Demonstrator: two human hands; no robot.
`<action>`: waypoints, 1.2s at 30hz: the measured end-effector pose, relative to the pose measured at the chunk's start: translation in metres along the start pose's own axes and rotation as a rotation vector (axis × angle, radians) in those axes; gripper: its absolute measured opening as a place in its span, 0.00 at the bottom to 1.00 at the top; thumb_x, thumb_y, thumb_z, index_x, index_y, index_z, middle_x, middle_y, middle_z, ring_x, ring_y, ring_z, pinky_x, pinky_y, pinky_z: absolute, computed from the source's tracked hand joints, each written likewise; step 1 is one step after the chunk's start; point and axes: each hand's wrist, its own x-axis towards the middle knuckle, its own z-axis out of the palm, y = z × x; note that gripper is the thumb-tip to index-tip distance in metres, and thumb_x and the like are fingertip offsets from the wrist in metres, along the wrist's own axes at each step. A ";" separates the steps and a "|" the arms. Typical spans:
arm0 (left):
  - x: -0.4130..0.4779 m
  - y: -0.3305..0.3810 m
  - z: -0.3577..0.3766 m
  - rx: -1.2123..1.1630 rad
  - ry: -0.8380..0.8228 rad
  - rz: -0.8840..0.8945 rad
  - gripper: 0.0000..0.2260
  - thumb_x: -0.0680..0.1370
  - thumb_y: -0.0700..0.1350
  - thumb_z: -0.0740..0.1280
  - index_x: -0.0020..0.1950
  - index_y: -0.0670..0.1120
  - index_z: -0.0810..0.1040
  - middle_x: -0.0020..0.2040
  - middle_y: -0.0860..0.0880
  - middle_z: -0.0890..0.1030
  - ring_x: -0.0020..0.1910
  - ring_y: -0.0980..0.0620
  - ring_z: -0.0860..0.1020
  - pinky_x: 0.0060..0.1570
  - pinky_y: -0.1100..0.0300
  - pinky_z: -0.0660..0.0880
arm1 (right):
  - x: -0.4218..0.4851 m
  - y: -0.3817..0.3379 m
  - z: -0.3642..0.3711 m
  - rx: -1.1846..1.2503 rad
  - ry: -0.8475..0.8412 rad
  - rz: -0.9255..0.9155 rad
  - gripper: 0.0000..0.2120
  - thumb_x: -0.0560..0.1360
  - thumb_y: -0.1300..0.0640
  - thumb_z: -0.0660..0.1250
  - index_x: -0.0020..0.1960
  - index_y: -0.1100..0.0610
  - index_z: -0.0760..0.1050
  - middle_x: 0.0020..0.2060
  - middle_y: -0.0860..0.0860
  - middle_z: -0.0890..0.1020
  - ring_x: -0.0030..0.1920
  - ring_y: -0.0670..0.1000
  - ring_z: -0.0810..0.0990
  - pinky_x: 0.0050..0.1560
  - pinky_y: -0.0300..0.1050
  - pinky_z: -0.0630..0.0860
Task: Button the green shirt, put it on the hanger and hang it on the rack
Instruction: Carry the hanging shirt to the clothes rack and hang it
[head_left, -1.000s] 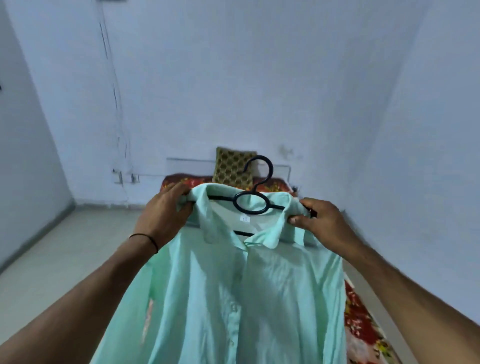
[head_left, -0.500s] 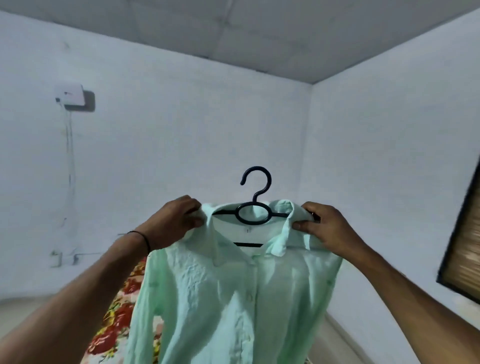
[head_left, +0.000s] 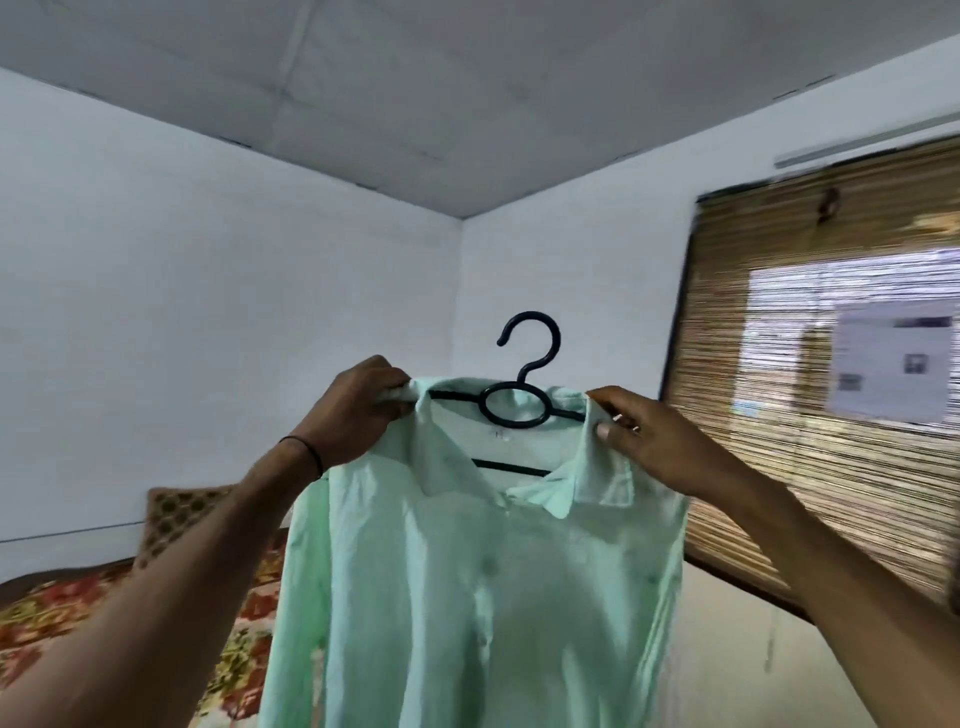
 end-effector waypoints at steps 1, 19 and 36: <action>0.003 0.012 0.004 -0.016 -0.004 0.019 0.04 0.74 0.40 0.70 0.47 0.40 0.82 0.44 0.45 0.77 0.44 0.45 0.77 0.46 0.52 0.73 | -0.009 0.003 -0.011 -0.045 -0.008 0.015 0.10 0.81 0.56 0.65 0.61 0.50 0.76 0.52 0.42 0.82 0.53 0.40 0.79 0.53 0.42 0.75; 0.010 0.233 0.172 -0.561 -0.243 0.161 0.03 0.79 0.40 0.68 0.50 0.47 0.82 0.44 0.52 0.84 0.44 0.51 0.80 0.47 0.57 0.75 | -0.232 0.050 -0.184 -0.335 0.273 0.337 0.07 0.76 0.61 0.71 0.53 0.57 0.79 0.45 0.48 0.81 0.46 0.45 0.78 0.45 0.30 0.69; 0.044 0.445 0.293 -0.996 -0.380 0.550 0.03 0.77 0.42 0.67 0.47 0.50 0.77 0.43 0.50 0.80 0.44 0.48 0.77 0.45 0.56 0.72 | -0.404 -0.019 -0.279 -0.946 0.479 0.798 0.11 0.83 0.48 0.58 0.47 0.45 0.77 0.39 0.45 0.82 0.43 0.51 0.79 0.42 0.47 0.70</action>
